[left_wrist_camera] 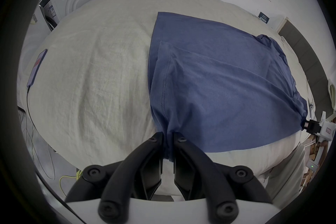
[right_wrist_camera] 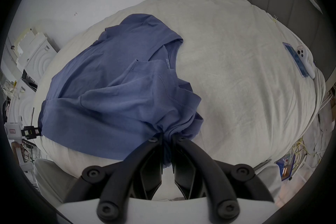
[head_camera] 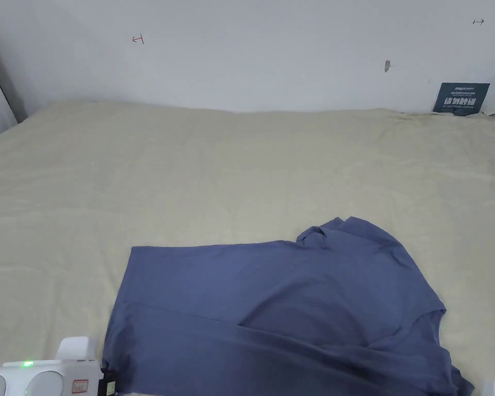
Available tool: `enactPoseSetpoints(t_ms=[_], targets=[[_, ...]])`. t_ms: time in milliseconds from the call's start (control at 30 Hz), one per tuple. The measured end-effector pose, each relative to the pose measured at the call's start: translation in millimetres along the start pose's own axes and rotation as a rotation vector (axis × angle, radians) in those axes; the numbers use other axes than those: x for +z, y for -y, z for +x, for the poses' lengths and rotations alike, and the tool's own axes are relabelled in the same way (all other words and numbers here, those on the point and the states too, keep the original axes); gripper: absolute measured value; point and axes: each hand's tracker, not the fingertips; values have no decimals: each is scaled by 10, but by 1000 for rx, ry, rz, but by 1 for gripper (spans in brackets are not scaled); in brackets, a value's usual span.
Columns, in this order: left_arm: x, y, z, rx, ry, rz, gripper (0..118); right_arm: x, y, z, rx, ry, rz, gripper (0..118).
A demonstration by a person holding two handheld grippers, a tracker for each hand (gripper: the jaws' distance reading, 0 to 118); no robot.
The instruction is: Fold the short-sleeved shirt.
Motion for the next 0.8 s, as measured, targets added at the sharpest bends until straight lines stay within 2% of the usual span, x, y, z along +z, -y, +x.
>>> enactPoseSetpoints(t_ms=[33, 100, 133, 167, 200, 267, 300, 533, 700, 800], targets=[[22, -7, 11, -2, 0, 2, 13, 35, -19, -12, 3, 0, 7, 15], [75, -26, 25, -1, -5, 15, 30, 83, -59, 3, 14, 11, 24, 39], [97, -46, 36, 2, -11, 16, 43, 130, -85, -8, 19, 11, 38, 51], [135, -59, 40, 2, -7, 20, 66, 181, -111, -19, 20, 9, 63, 65], [173, -69, 39, 6, -1, 32, 81, 225, -139, -27, 24, 4, 80, 73], [272, -121, 51, 17, 7, 52, 107, 335, -232, -76, 43, 3, 124, 82], [334, -145, 67, 16, 7, 75, 110, 399, -287, -107, 57, 2, 157, 83], [882, -475, 196, 1, 36, 306, 110, 824, -715, -386, 124, -43, 366, 83], [1113, -748, 386, -61, -21, 418, 110, 995, -955, -611, 166, -53, 489, 87], [1197, -871, 475, -63, 10, 515, 109, 1048, -1056, -742, 185, -46, 542, 87]])
